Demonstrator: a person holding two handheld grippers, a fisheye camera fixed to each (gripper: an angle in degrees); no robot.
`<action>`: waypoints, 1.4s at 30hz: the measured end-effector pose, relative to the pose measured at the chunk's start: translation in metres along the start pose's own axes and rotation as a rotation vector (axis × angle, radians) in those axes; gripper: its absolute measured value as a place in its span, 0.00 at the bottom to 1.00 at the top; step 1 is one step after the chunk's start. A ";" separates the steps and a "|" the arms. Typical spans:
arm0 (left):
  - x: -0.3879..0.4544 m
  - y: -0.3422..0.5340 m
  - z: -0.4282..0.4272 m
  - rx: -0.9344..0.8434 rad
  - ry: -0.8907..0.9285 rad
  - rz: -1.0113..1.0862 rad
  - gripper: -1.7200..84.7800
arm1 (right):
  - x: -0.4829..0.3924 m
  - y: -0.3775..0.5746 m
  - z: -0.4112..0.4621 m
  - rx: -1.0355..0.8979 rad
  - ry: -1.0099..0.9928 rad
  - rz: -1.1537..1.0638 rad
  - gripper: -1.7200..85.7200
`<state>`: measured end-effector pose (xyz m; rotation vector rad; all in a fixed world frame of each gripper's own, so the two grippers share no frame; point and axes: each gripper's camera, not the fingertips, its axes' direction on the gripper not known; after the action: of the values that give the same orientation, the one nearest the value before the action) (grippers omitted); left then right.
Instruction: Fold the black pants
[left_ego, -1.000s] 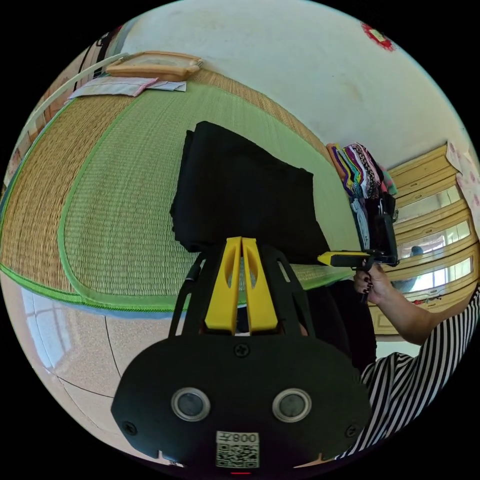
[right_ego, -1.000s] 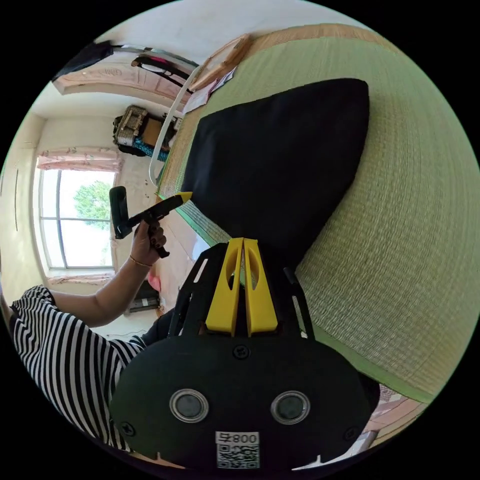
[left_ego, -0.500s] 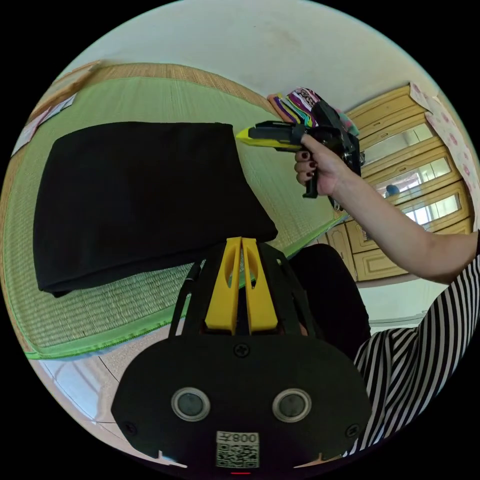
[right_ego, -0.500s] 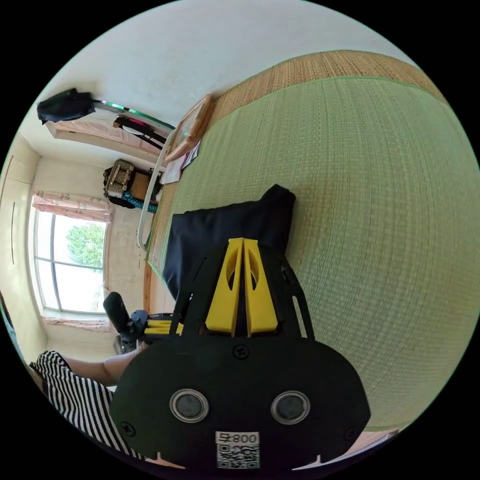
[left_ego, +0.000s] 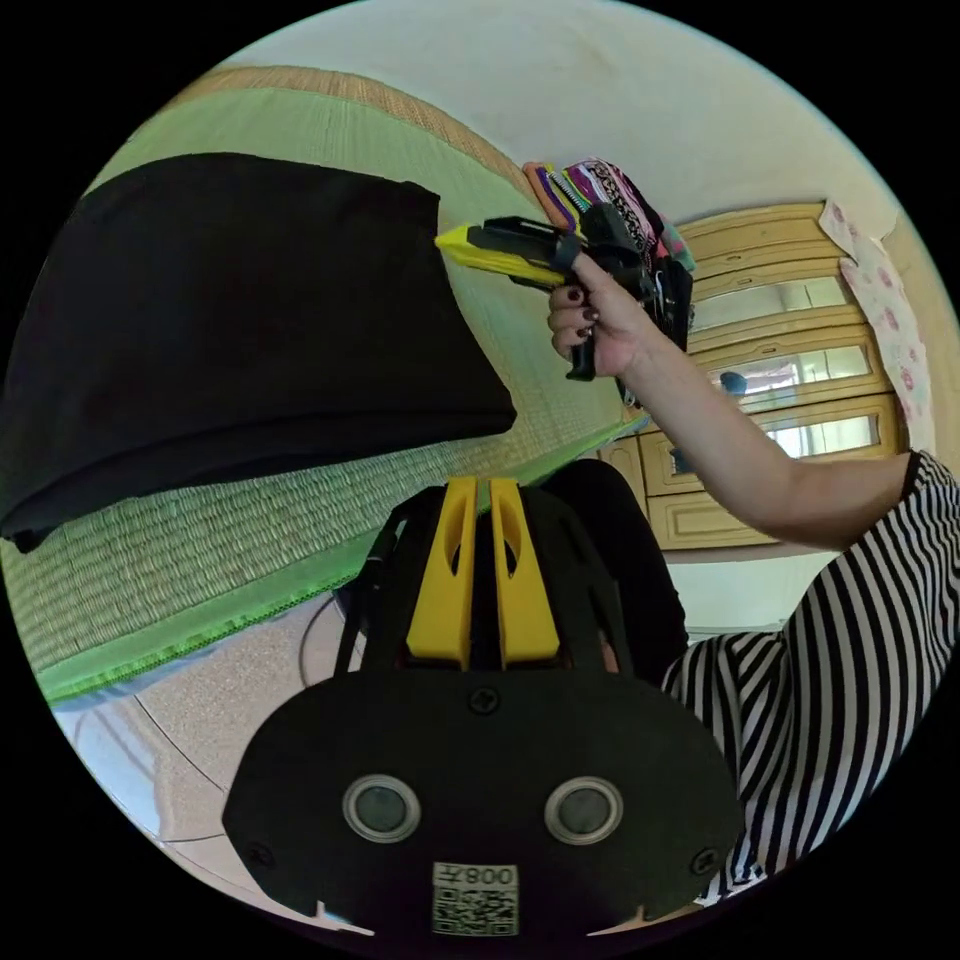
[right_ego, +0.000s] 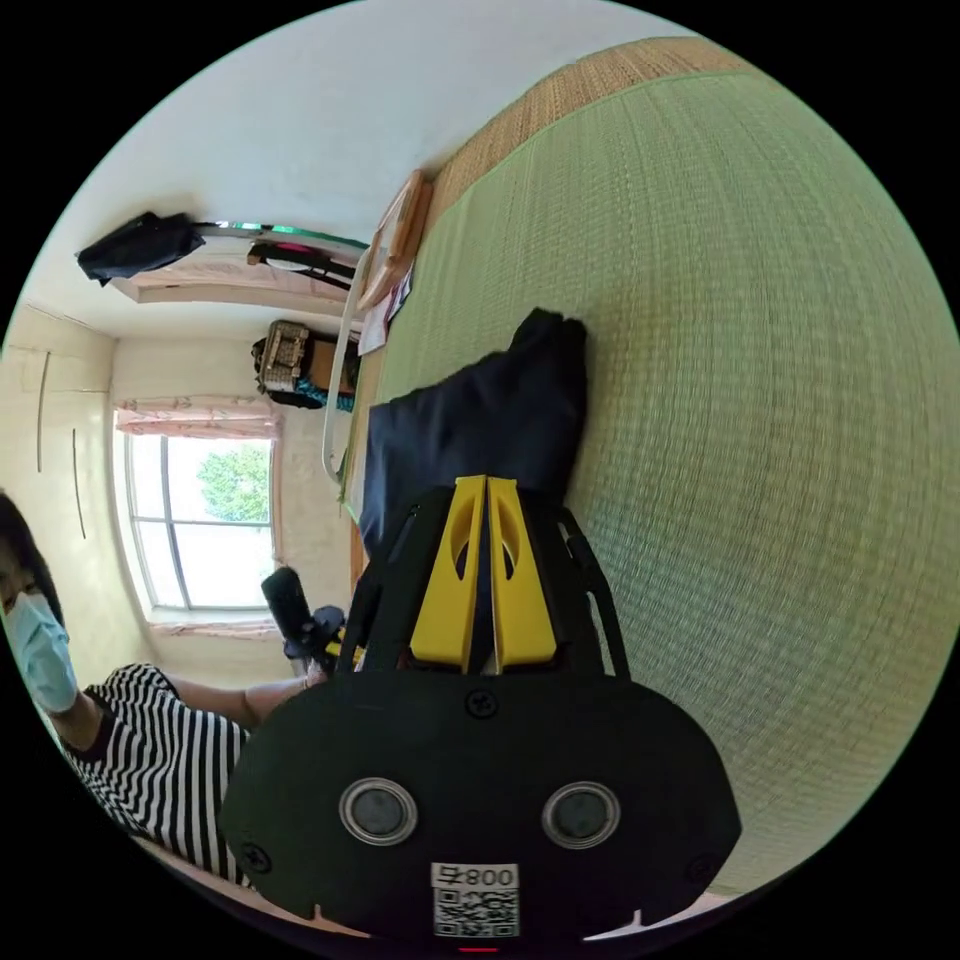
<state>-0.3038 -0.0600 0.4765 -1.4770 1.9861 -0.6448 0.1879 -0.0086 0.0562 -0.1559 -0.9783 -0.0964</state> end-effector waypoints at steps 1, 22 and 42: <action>-0.008 -0.004 0.001 0.012 0.059 -0.028 0.08 | 0.006 0.017 0.002 -0.030 -0.016 0.002 0.03; -0.094 -0.028 0.011 0.106 0.334 -0.271 0.05 | 0.126 0.096 -0.017 0.008 -0.291 0.240 0.12; -0.121 -0.010 0.012 0.115 0.334 -0.242 0.04 | 0.187 0.103 -0.009 0.013 -0.470 0.279 0.14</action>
<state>-0.2620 0.0529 0.4938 -1.6381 1.9823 -1.1551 0.3149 0.0891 0.1973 -0.3106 -1.4147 0.2127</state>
